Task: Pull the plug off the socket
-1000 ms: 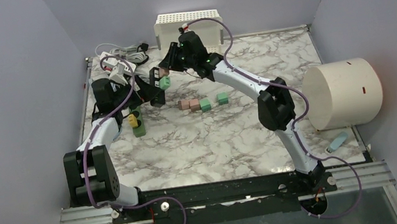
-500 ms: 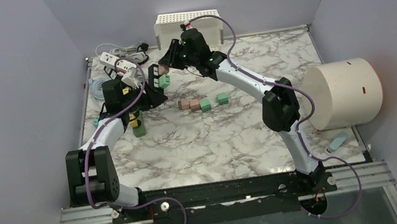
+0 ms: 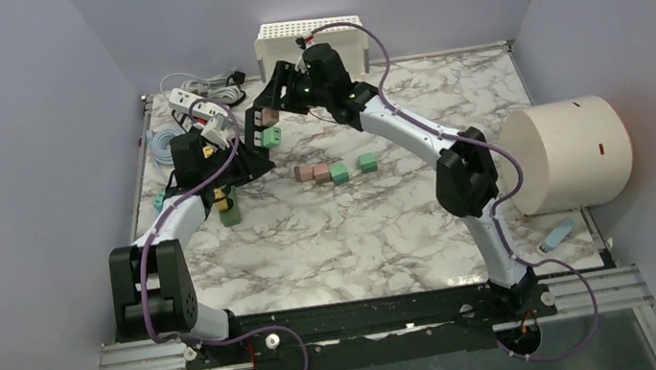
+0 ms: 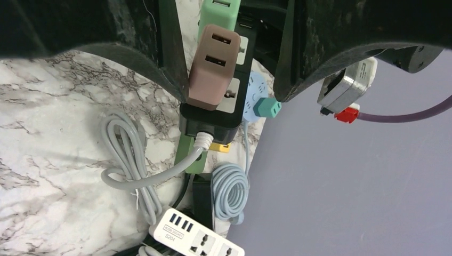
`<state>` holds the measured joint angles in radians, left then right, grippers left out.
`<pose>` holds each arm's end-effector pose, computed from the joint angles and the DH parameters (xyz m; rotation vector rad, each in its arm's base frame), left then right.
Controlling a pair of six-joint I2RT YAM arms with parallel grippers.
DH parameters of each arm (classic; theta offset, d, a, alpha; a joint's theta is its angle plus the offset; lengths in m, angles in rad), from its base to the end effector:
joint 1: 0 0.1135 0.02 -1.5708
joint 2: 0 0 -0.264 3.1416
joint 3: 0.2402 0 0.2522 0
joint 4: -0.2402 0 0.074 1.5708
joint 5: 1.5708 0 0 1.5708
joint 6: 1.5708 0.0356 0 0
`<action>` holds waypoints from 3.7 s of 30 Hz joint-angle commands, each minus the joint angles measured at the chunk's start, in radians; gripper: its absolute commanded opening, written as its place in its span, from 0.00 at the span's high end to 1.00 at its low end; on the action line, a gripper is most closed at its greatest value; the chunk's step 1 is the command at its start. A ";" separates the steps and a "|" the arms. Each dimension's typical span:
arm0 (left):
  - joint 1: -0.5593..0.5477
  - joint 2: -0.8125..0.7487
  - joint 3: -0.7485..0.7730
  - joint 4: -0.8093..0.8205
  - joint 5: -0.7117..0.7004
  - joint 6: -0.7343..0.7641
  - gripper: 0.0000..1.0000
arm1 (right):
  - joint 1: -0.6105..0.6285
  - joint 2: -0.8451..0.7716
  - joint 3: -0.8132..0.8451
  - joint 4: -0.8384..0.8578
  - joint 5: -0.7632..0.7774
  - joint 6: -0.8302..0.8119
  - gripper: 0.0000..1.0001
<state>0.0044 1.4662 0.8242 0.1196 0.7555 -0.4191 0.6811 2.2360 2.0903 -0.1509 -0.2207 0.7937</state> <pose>0.3112 -0.0230 0.2276 0.0289 2.0986 -1.0378 0.4131 0.3448 0.3132 -0.0523 2.0481 1.1835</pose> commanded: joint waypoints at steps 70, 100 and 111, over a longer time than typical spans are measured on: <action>0.037 -0.036 0.150 0.041 -0.393 -0.030 1.00 | -0.016 0.137 0.223 -0.497 -0.663 -0.987 0.93; 0.094 0.030 0.146 0.115 -0.254 -0.025 1.00 | 0.041 0.287 0.103 -0.340 -0.469 -1.238 0.51; 0.087 0.040 0.133 0.141 -0.251 -0.045 1.00 | 0.006 -0.214 -0.497 0.577 -0.174 -0.813 0.08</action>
<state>0.0917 1.5078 0.9585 0.1532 0.4744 -0.4561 0.7109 2.1948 1.6543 -0.0498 -0.5495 -0.2901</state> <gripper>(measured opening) 0.384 0.868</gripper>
